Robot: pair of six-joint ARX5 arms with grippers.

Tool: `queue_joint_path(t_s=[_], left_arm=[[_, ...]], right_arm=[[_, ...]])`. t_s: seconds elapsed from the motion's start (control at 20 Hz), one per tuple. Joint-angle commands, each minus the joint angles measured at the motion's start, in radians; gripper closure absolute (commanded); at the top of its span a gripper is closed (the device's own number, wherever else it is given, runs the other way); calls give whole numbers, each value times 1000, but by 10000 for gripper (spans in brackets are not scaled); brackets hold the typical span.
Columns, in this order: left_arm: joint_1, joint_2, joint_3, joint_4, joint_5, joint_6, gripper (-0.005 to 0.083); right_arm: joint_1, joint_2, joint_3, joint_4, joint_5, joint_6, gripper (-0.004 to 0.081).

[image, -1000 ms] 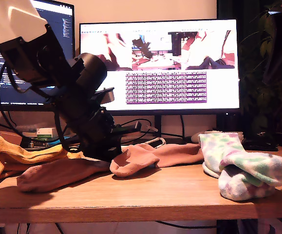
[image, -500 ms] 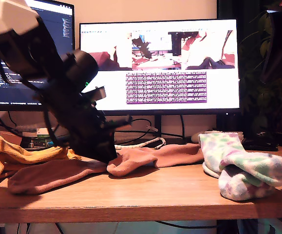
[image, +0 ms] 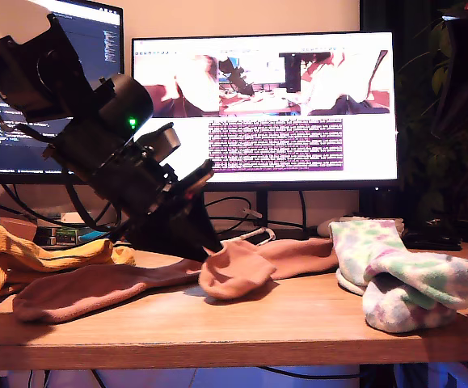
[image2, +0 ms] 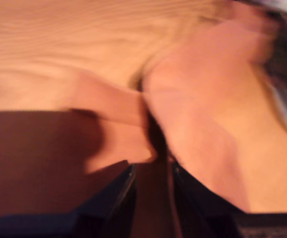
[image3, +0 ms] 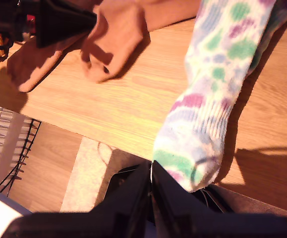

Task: Pair up the socks based on colour and pattern, by placing them on top of one another

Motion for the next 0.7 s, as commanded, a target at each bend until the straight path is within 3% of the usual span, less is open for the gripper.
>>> queue_joint_path(t_s=[0.0, 0.15, 0.35, 0.65], left_arm=[[19, -17, -13, 0, 49, -6, 515], [26, -17, -13, -32, 123, -24, 515], [10, -17, -13, -85, 135, -23, 515], [-42, -10, -13, -118, -25, -11, 515]], right_arm=[[3, -1, 9, 4, -1, -7, 780], [3, 0, 9, 4, -1, -12, 780], [3, 0, 9, 4, -1, -21, 780], [3, 0, 9, 3, -1, -22, 780]])
